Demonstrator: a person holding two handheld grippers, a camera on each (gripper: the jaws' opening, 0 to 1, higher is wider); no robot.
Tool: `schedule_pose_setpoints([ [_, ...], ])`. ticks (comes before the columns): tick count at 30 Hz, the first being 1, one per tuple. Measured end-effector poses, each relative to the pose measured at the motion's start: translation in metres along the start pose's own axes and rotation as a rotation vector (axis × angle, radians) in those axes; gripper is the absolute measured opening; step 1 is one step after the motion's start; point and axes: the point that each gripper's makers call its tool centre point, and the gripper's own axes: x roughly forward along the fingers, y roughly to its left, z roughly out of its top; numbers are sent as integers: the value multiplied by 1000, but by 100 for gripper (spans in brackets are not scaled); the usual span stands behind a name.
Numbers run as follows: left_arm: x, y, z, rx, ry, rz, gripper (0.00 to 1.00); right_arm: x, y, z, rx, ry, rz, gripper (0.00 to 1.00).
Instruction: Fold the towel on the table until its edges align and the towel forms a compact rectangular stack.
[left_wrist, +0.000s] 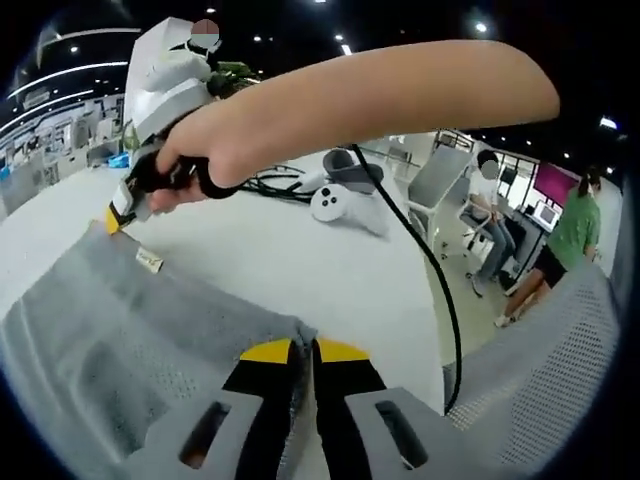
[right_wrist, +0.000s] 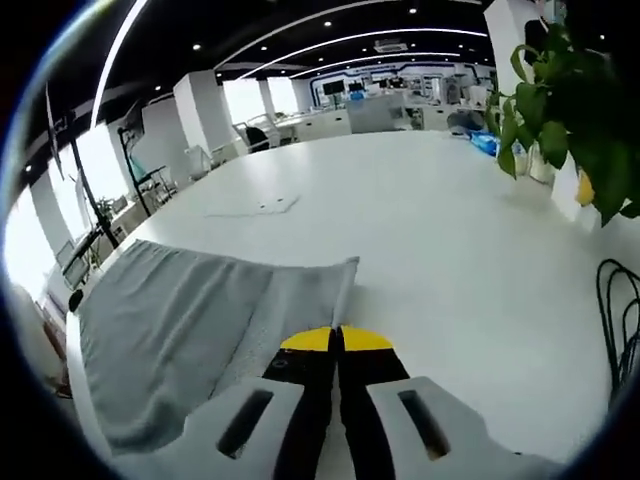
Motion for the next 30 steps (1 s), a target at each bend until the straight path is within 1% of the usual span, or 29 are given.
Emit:
schedule_pose_setpoints([
  [5, -1, -5, 14, 15, -28, -4, 7, -14, -4, 12, -1, -33, -10, 0],
  [7, -2, -9, 21, 35, -39, -4, 7, -19, -5, 17, 1, -46, -12, 0],
  [10, -4, -14, 30, 41, -60, -6, 7, -28, -7, 24, -4, -64, -14, 0],
  [16, -4, -21, 46, 55, -87, -10, 7, -41, -11, 33, 6, -91, -25, 0],
  [22, 0, -29, 61, 77, -110, -28, 7, -55, -17, 43, 24, -129, -38, 0],
  [25, 0, -33, 71, 84, -128, -36, 7, -61, -21, 48, 29, -145, -47, 0],
  [27, 1, -36, 76, 91, -139, -39, 7, -66, -24, 51, 17, -152, -56, 0],
  [28, 2, -38, 79, 107, -142, -40, 7, -67, -27, 52, 9, -153, -65, 0],
  [30, 3, -39, 82, 107, -147, -41, 7, -71, -32, 55, 16, -159, -73, 0],
])
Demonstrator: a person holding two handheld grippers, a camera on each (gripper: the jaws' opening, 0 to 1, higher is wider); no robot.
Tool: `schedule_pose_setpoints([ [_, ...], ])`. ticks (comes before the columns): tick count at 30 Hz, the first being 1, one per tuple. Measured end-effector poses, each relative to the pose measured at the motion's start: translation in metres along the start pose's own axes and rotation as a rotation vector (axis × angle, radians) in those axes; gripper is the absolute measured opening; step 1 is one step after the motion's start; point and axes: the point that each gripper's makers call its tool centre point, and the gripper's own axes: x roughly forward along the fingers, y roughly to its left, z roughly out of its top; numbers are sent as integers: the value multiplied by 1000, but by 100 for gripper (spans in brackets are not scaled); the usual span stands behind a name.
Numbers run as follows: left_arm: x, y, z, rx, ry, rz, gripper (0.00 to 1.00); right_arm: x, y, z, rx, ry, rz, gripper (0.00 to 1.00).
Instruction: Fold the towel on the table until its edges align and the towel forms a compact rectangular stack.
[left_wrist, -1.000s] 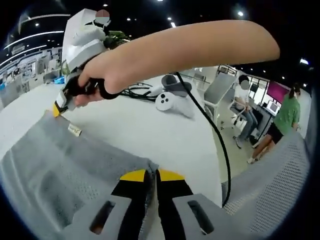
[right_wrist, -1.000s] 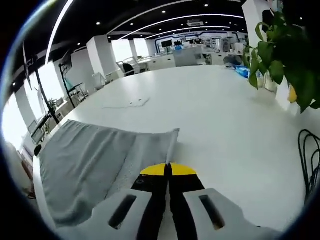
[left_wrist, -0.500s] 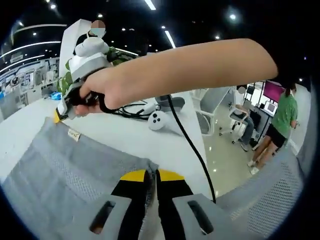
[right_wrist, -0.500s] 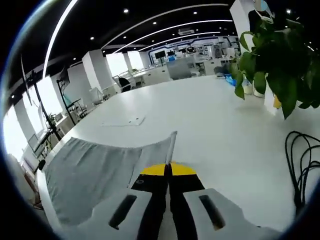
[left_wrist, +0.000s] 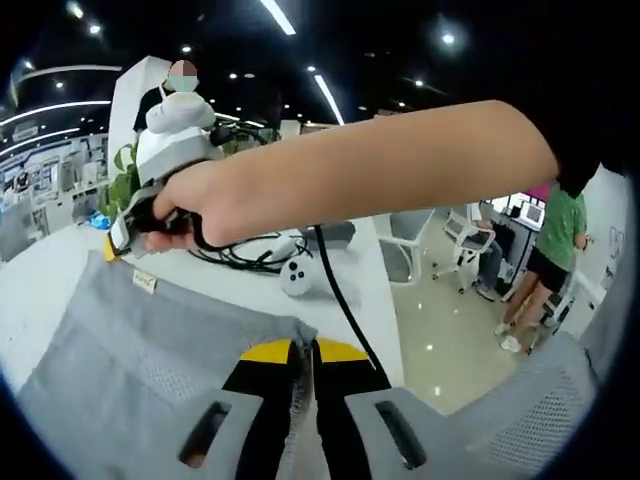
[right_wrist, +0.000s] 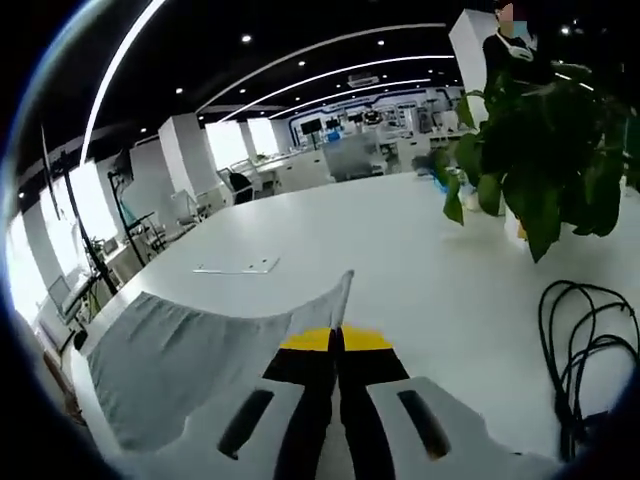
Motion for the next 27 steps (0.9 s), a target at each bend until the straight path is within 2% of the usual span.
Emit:
schedule_pose_setpoints([
  [9, 3, -2, 15, 0, -32, -1, 7, -8, -3, 14, -4, -30, -10, 0],
  [14, 0, -2, 17, 32, -28, 5, 7, -10, 2, 18, -1, -41, -3, 0],
  [27, -13, -1, 28, 26, -53, 30, 7, -13, 14, 31, 25, -66, 25, 0],
])
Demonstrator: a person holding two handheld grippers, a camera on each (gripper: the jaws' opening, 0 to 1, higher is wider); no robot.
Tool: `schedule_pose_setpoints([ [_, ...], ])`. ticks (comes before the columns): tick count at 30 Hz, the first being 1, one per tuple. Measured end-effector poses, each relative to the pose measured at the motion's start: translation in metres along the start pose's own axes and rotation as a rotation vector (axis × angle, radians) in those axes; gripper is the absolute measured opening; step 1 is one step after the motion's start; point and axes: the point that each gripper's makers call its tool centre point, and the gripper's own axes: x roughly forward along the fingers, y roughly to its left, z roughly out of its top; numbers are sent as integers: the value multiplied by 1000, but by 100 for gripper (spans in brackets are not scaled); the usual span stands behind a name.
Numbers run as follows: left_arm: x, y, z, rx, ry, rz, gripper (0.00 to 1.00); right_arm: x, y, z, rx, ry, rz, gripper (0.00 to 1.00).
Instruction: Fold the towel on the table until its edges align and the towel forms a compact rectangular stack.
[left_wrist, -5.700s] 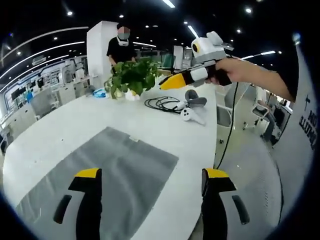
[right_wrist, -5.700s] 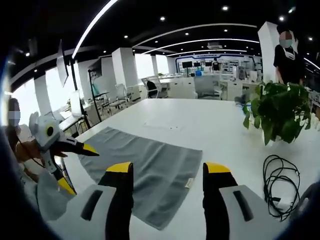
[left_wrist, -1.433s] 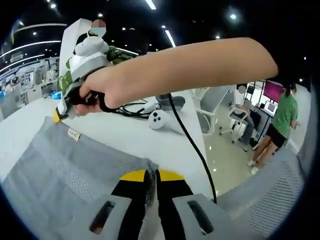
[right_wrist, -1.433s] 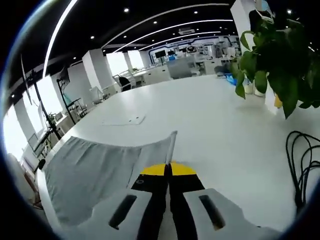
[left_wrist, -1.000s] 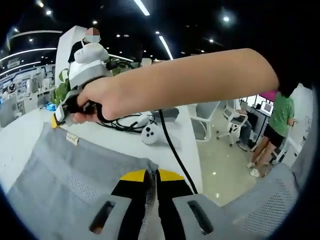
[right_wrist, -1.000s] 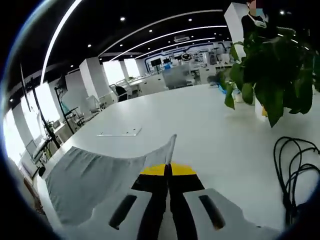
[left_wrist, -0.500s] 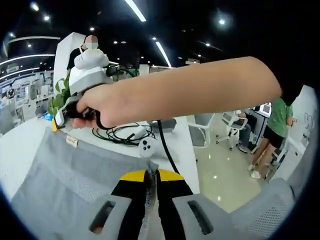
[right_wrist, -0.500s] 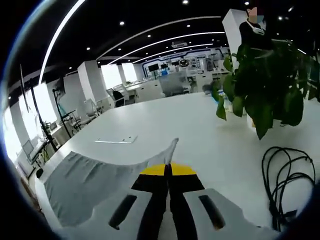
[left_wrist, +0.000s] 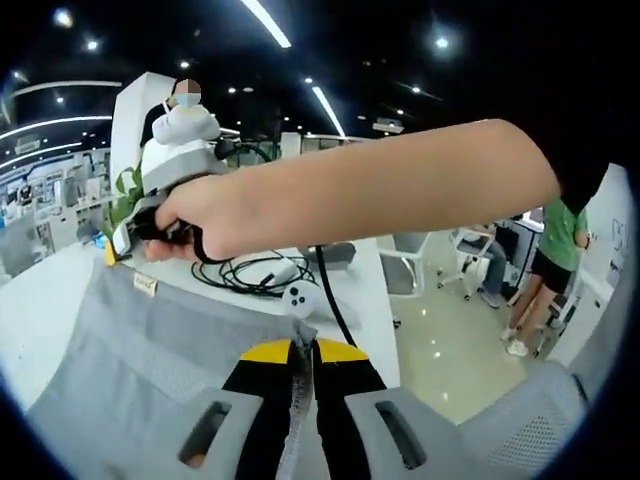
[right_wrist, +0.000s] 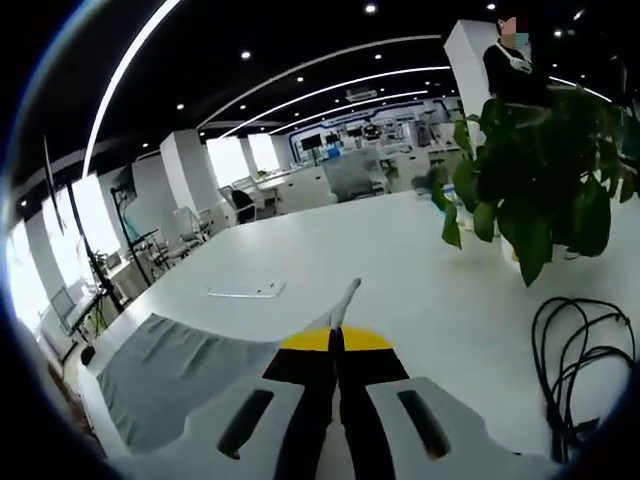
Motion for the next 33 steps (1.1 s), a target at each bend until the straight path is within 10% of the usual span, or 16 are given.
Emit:
schedule_pose_setpoints([
  [33, -85, 19, 41, 7, -120, 83, 7, -1, 86, 60, -7, -62, 142, 0],
])
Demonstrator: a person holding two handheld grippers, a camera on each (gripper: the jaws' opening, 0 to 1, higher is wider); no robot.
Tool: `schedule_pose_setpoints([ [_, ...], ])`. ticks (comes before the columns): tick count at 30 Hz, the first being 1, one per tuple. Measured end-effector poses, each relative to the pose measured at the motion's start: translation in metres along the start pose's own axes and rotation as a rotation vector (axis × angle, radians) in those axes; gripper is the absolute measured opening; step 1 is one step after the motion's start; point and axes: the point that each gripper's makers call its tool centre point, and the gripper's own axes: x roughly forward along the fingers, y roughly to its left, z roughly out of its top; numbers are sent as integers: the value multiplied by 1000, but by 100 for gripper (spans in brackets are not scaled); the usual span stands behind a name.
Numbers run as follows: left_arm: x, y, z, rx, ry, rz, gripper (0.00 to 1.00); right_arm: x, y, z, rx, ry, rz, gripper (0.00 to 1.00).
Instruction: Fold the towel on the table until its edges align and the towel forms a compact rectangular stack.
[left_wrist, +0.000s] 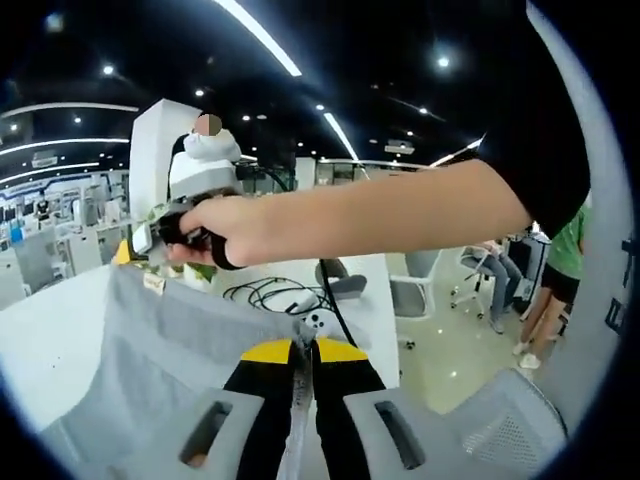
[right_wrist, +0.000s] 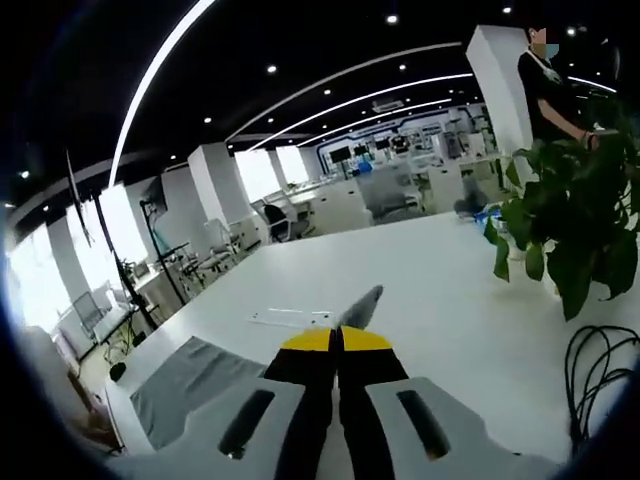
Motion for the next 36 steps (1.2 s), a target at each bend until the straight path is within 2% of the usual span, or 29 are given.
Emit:
schedule_pose_setpoints([
  [10, -32, 6, 22, 2, -29, 37, 6, 7, 40, 21, -10, -44, 57, 0],
  [21, -65, 12, 37, 16, -64, 95, 6, 15, 85, 41, -6, -85, 124, 0],
  [36, -131, 38, 60, -1, -152, 209, 7, 36, 148, 65, 27, -128, 203, 0],
])
